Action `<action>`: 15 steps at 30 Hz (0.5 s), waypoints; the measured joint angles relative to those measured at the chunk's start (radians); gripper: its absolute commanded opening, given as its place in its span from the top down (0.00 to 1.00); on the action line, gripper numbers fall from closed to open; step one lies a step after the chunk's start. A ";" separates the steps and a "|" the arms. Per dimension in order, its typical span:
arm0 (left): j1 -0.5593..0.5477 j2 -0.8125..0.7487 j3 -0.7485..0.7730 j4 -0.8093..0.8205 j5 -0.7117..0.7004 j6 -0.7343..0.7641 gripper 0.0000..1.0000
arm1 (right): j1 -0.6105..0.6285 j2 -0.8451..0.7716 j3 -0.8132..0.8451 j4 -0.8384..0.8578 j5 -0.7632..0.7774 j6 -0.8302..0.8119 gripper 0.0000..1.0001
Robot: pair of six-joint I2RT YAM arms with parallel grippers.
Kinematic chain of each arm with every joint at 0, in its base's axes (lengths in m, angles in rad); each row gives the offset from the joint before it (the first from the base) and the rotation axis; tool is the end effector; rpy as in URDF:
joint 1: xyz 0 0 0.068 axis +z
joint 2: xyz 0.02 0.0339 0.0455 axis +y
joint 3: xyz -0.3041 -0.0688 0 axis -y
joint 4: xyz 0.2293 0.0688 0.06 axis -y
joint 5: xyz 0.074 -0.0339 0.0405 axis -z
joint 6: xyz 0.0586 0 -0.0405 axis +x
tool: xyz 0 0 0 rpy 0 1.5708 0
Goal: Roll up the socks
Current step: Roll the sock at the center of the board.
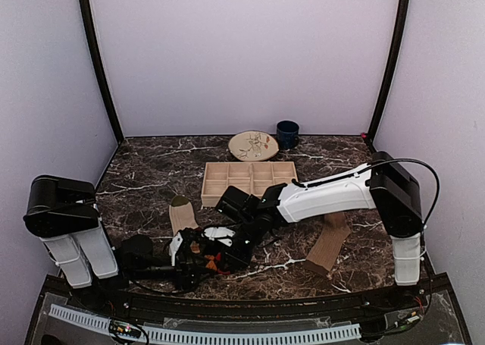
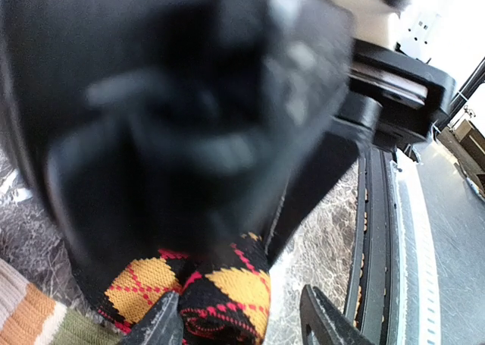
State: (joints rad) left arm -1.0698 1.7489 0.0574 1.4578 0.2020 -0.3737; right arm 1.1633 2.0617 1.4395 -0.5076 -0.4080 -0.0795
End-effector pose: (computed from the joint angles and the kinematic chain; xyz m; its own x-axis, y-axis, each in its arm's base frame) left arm 0.1019 -0.2106 0.1475 -0.4515 0.0798 -0.8887 0.8466 0.3528 -0.3984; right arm 0.1527 0.4125 0.1812 -0.2850 -0.8442 -0.4540 -0.9355 0.1417 0.3238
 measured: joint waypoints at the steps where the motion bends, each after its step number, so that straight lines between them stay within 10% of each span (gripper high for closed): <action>1: 0.000 0.005 -0.003 0.010 0.000 -0.001 0.45 | -0.003 0.000 -0.001 0.003 -0.005 0.003 0.99; 15: 0.000 0.098 -0.006 0.098 0.003 -0.007 0.45 | -0.018 0.027 -0.005 0.039 -0.107 0.011 0.98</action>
State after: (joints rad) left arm -1.0698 1.8473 0.0513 1.5562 0.2047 -0.3805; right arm 1.1454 2.0888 1.4342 -0.4690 -0.5152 -0.0681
